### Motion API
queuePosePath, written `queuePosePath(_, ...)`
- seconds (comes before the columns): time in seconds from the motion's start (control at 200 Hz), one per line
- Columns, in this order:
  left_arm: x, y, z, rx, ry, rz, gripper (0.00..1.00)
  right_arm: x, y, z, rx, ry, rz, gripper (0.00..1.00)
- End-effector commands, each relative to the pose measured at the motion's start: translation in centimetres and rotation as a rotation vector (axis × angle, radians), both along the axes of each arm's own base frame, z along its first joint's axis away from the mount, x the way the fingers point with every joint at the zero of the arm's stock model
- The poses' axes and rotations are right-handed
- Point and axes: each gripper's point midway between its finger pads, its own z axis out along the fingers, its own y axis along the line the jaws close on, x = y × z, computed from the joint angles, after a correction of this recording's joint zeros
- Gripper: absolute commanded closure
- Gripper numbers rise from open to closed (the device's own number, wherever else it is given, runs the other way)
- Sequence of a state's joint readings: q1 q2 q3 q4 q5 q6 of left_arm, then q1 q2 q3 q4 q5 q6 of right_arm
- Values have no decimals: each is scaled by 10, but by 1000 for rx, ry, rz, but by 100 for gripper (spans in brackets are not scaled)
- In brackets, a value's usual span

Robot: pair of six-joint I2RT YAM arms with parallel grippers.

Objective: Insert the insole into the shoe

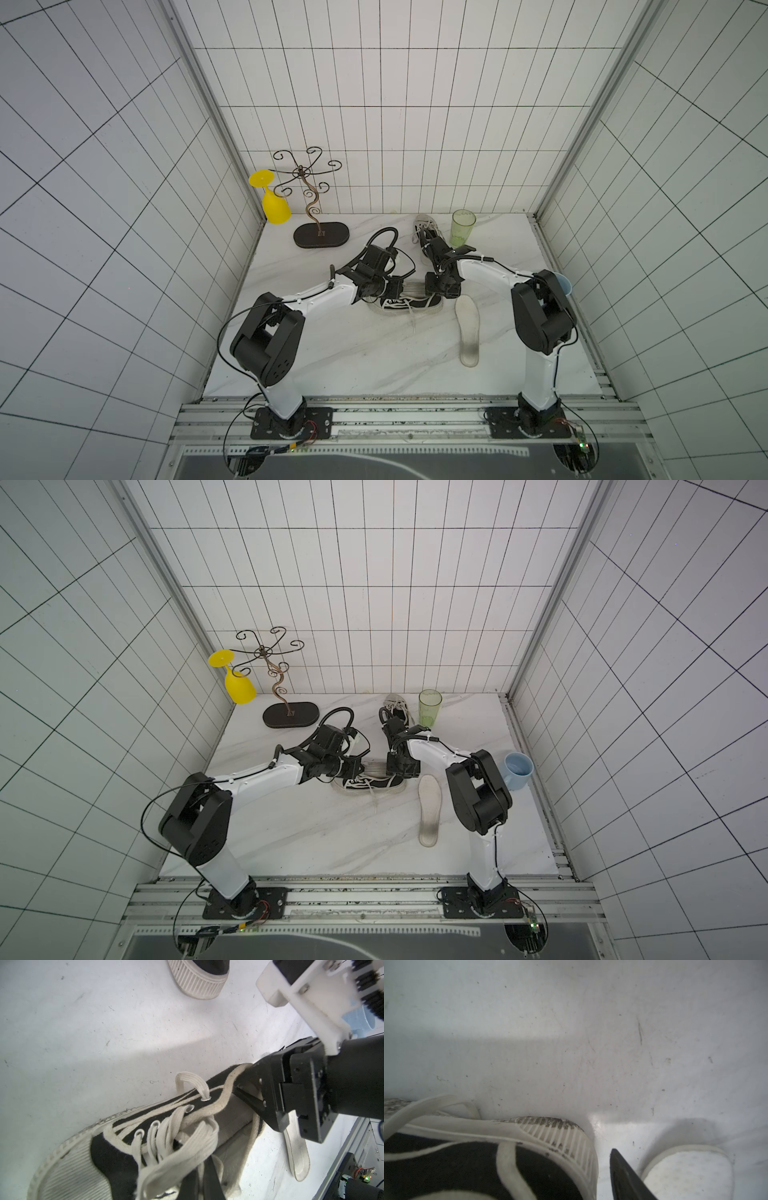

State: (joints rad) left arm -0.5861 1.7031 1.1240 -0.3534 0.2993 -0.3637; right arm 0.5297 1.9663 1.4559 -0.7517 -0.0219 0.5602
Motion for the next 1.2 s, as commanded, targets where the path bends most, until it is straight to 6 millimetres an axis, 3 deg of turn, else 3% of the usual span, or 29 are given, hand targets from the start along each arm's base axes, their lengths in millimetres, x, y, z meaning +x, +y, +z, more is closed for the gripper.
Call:
queuePosePath(0.0,15,-3,9,-9,-42,22,100,16,13,38,50,-38,1,39)
queuePosePath(0.085,14,-3,8,-14,-38,27,100,18,4,44,13,-47,13,41)
queuePosePath(0.255,16,-1,10,-10,-49,42,100,5,-14,22,-100,10,53,47)
queuePosePath(0.43,18,1,12,-3,-60,54,100,3,-30,15,-252,-7,87,50)
queuePosePath(0.595,18,1,13,-8,-63,55,100,-9,-38,-30,-322,53,104,51)
queuePosePath(0.705,18,0,14,-11,-63,52,100,-13,-24,-46,-270,96,107,48)
queuePosePath(0.79,19,2,13,1,-65,61,100,-5,-4,-27,-177,63,97,45)
queuePosePath(0.98,37,25,9,81,-87,113,100,12,48,52,187,-6,105,39)
queuePosePath(1.084,54,40,12,142,-126,97,100,9,59,82,309,-23,117,39)
queuePosePath(1.199,65,52,13,308,-196,-8,100,-1,63,94,373,-8,147,39)
